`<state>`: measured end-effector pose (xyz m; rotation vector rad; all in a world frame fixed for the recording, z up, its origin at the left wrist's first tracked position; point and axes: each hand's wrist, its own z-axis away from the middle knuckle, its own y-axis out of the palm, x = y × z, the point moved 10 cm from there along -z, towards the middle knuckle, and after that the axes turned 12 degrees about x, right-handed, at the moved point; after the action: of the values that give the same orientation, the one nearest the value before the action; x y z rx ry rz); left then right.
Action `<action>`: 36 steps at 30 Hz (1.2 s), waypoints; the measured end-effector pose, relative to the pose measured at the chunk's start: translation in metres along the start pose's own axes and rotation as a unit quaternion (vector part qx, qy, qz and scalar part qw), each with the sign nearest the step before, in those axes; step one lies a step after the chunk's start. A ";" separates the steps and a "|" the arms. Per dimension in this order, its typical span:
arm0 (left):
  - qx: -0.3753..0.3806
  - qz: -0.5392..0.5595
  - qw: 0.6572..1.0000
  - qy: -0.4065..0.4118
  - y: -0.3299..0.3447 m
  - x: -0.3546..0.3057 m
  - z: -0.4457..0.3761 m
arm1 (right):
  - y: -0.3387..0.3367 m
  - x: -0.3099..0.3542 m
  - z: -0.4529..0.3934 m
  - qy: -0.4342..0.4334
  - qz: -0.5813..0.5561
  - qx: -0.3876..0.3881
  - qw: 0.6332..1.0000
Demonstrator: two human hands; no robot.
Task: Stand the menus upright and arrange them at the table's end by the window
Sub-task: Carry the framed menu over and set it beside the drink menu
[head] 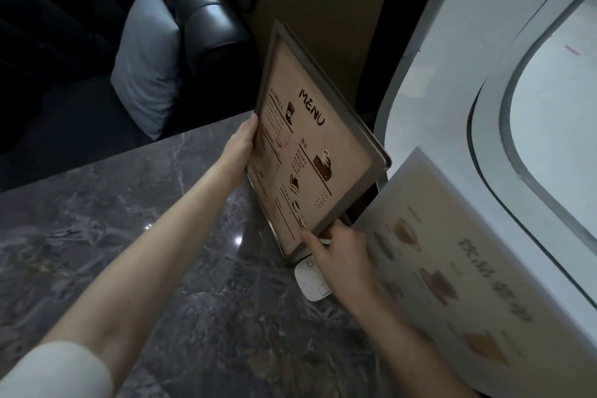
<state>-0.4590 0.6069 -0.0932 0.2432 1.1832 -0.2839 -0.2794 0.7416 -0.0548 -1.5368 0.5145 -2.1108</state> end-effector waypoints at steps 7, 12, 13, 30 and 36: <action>-0.001 -0.074 0.995 -0.072 0.009 0.026 0.049 | -0.001 0.006 0.011 0.020 0.033 0.029 0.999; 0.014 -0.060 0.986 -0.154 0.019 0.048 0.093 | -0.015 0.033 0.028 0.043 0.092 0.060 0.993; 0.021 -0.056 0.984 -0.171 0.022 0.053 0.100 | -0.020 0.046 0.032 0.026 0.103 0.067 0.992; -0.043 0.165 0.978 -0.119 0.044 0.127 0.127 | -0.131 0.147 0.038 -0.112 0.262 0.009 0.958; -0.023 0.231 0.968 -0.091 0.059 0.140 0.104 | -0.126 0.131 0.013 -0.070 0.196 0.064 0.976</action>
<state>-0.2987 0.6148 -0.1844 0.4330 0.9186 0.1287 -0.3201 0.7684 0.1210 -1.3691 0.5664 -1.6909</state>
